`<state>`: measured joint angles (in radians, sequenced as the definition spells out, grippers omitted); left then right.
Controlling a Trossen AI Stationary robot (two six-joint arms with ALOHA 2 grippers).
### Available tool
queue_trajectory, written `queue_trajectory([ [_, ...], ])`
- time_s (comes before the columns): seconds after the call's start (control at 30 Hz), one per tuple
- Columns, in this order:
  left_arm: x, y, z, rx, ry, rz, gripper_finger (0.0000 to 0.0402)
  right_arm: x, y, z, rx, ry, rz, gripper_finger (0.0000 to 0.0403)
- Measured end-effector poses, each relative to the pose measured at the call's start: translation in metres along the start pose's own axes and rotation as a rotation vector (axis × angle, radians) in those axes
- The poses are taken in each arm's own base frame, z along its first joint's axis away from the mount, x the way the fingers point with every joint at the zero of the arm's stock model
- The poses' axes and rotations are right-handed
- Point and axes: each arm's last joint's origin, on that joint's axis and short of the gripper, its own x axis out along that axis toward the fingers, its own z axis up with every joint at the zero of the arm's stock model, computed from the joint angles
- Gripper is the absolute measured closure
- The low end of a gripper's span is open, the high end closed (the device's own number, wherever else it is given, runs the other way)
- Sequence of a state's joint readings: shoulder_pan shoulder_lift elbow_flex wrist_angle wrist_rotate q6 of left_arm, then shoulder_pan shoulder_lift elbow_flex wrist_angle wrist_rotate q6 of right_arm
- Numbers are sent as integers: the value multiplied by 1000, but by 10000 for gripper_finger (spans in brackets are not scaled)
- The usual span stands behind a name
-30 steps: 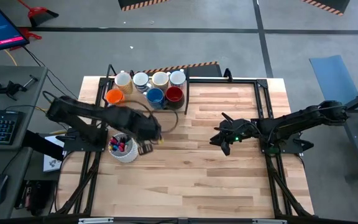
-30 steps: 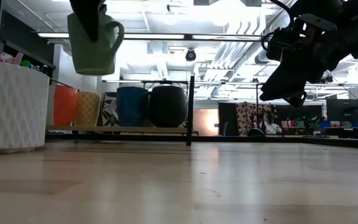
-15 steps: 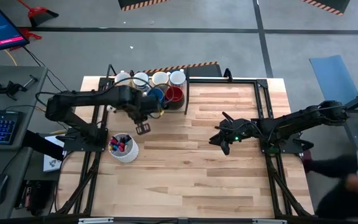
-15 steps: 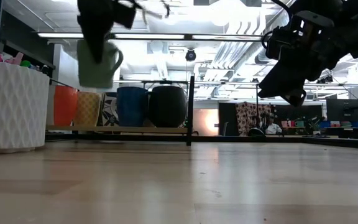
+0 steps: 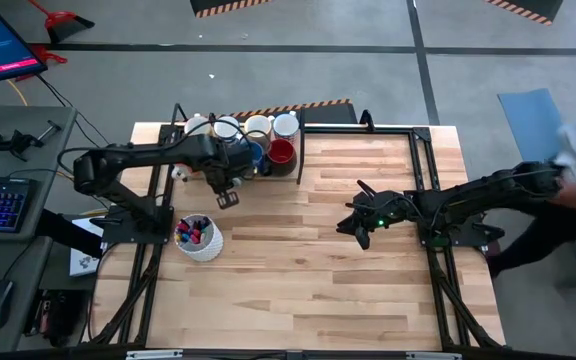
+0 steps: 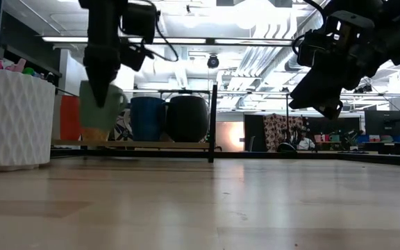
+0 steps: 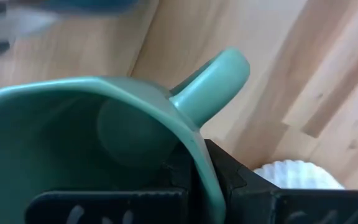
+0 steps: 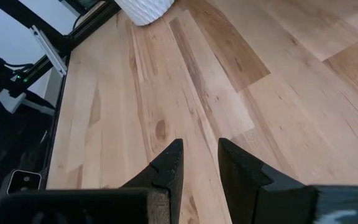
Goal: Place coffee mugs
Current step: Put the green mug on the shelf
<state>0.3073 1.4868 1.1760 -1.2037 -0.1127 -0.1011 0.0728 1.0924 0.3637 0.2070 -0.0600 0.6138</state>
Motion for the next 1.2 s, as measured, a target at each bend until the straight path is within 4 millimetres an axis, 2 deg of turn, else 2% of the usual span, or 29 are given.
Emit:
queue_trajectory([
  [0.23,16,17,-3,-25,29,7,394,0,0,0,16,1,2,322],
  [0.7,18,49,3,-79,-46,31,394,0,0,0,16,2,3,322],
  [0.93,18,56,2,-90,-43,20,394,0,0,0,16,2,3,322],
  [1.2,18,57,4,-82,-64,51,376,0,0,0,15,2,3,322],
])
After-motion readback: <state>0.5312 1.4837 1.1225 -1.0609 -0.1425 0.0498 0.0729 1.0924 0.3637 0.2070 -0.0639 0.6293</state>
